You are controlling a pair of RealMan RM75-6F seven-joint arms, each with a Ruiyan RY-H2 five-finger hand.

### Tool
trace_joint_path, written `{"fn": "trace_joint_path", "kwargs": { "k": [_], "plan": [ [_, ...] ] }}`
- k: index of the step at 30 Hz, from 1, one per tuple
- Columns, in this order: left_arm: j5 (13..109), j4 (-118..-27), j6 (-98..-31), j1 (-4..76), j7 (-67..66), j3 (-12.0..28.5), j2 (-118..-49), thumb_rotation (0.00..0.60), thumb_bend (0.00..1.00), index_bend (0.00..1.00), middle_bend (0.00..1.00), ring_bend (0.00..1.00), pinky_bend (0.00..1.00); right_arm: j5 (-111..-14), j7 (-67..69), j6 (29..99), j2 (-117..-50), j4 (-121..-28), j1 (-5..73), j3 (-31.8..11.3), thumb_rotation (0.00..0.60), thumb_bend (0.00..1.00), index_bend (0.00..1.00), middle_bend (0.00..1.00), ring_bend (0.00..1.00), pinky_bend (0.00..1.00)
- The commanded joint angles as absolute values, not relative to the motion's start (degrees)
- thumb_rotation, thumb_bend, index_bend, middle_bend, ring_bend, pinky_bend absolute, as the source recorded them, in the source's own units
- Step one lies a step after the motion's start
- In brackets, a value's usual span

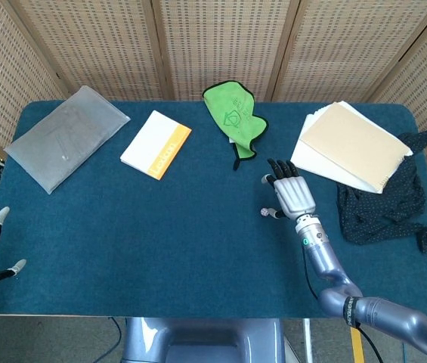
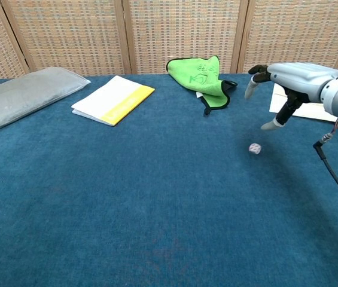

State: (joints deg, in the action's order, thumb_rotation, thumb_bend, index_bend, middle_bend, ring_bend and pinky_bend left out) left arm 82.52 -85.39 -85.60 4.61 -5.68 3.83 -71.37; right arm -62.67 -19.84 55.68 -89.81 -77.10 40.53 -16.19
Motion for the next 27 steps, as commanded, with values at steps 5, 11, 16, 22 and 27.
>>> {"fn": "trace_joint_path", "kwargs": {
  "k": [5, 11, 16, 22, 27],
  "plan": [
    [82.92, -85.66, -85.92, 4.57, -5.9, 3.72, -71.37, 0.6, 0.0, 0.0, 0.0, 0.0, 0.0, -64.94, -17.74, 59.27, -86.96, -79.38, 37.25, -13.92, 0.6, 0.34, 0.29, 0.04, 0.0, 0.0],
    [83.85, -86.07, -86.59, 4.37, -5.96, 3.37, -71.18, 0.6, 0.0, 0.0, 0.0, 0.0, 0.0, -70.49, -11.77, 66.33, -81.64, -83.73, 29.86, -8.93, 0.6, 0.31, 0.22, 0.0, 0.0, 0.0],
    [84.51, -86.52, -87.48, 4.09, -6.17, 3.25, -70.9, 0.6, 0.0, 0.0, 0.0, 0.0, 0.0, -78.78, -7.16, 75.25, -77.91, -85.45, 22.86, -3.06, 0.6, 0.27, 0.11, 0.0, 0.0, 0.0],
    [85.25, -86.75, -88.52, 3.7, -7.07, 3.05, -70.76, 0.6, 0.0, 0.0, 0.0, 0.0, 0.0, -86.65, -7.58, 83.77, -76.35, -85.66, 17.1, 1.96, 0.6, 0.24, 0.01, 0.0, 0.0, 0.0],
    [85.09, -86.84, -89.13, 3.1, -7.02, 2.89, -70.55, 0.6, 0.0, 0.0, 0.0, 0.0, 0.0, -88.67, -7.58, 86.46, -76.26, -84.82, 14.58, 3.22, 0.6, 0.24, 0.0, 0.0, 0.0, 0.0]
  ]
}}
